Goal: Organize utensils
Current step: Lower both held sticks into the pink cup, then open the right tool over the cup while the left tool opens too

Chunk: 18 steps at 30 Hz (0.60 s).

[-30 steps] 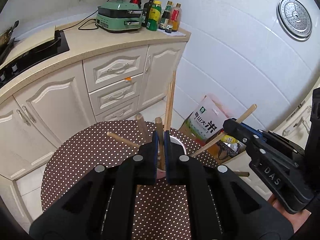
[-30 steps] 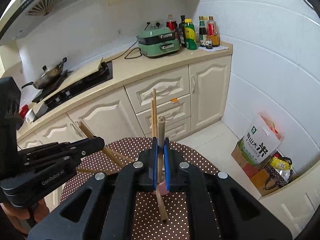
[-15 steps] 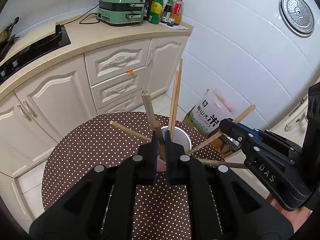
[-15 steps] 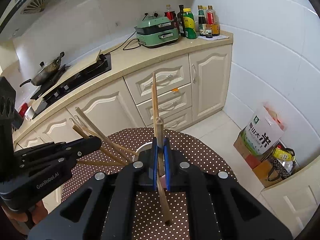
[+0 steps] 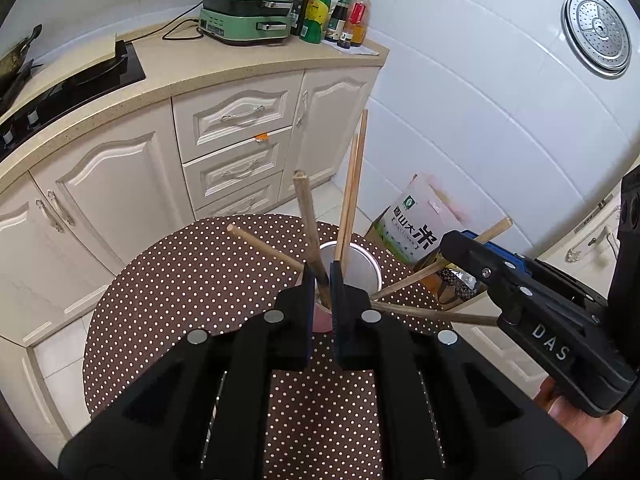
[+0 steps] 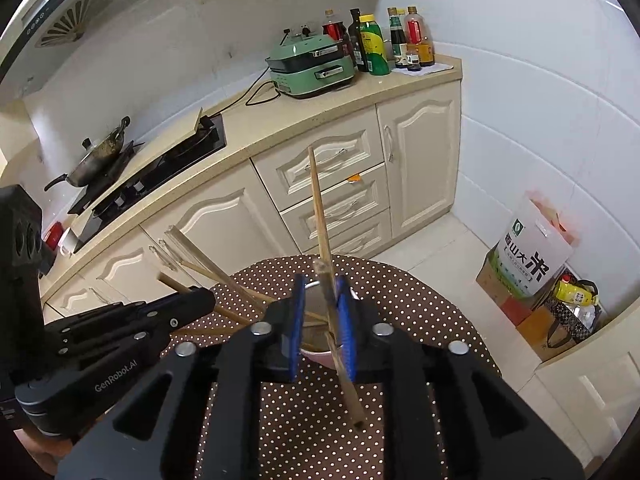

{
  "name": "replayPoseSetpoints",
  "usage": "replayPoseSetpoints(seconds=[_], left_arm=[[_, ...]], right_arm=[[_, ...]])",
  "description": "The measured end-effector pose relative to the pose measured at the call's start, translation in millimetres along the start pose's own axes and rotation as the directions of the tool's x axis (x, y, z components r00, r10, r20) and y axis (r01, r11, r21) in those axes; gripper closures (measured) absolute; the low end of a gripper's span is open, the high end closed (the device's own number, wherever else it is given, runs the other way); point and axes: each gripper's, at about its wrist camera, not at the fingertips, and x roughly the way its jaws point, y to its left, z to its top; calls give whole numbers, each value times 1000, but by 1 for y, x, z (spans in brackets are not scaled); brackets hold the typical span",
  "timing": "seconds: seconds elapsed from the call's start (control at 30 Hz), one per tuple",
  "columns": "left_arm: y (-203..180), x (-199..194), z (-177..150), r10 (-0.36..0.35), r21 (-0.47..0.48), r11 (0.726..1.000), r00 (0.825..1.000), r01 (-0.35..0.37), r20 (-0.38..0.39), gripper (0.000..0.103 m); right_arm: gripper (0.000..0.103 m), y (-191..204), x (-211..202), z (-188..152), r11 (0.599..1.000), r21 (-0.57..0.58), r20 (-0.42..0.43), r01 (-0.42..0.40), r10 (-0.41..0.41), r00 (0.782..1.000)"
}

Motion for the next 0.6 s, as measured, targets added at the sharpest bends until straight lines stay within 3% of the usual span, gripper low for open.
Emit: replayPoseSetpoints(seconds=[0.1, 0.2, 0.23, 0.6], left_arm=[[2, -3, -3, 0, -5, 1000, 1000, 0, -2, 88], [3, -9, -6, 3, -10, 1000, 1000, -3, 10, 66], [3, -12, -7, 8, -10, 1000, 1000, -8, 19, 55], [8, -43, -17, 21, -23, 1000, 997, -19, 75, 49]], right_arm=[[73, 2, -5, 0, 1000, 4, 13, -2, 2, 1000], [69, 4, -11, 0, 1000, 4, 26, -3, 3, 1000], [68, 5, -14, -1, 1000, 4, 30, -2, 2, 1000], [64, 13, -43, -7, 1000, 13, 87, -1, -1, 996]])
